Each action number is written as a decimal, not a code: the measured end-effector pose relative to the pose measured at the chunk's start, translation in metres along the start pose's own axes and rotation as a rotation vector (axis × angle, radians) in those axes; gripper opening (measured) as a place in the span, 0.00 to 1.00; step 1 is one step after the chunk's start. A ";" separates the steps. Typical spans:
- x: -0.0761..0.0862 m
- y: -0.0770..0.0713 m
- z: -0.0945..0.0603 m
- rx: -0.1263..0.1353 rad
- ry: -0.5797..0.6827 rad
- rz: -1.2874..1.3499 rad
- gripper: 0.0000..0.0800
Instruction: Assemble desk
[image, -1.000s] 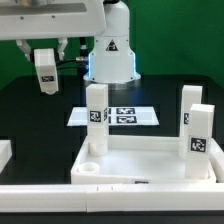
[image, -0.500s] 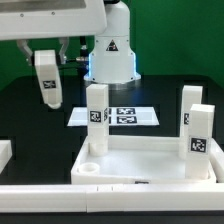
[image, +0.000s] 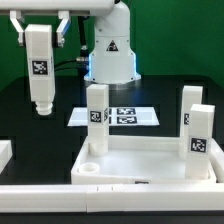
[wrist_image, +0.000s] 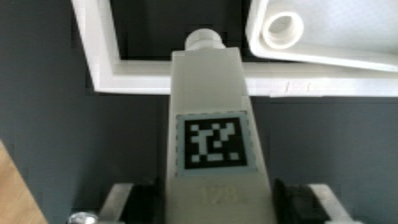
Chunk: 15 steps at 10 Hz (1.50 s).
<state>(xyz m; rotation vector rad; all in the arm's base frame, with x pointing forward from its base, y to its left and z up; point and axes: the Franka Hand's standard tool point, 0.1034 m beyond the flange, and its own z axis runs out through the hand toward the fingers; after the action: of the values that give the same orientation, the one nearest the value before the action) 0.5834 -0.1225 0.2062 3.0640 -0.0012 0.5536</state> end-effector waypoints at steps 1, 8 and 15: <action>-0.001 -0.002 0.001 0.009 -0.017 0.000 0.36; 0.020 -0.046 0.037 -0.022 0.148 0.167 0.36; -0.008 -0.061 0.067 -0.041 0.120 0.166 0.36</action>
Offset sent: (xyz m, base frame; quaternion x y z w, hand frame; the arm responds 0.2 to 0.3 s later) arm 0.0581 0.0747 -0.0420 0.1230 0.1542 0.1101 0.9742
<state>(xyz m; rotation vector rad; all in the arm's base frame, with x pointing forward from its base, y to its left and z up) 0.6000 -0.0634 0.1396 3.0030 -0.2623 0.7356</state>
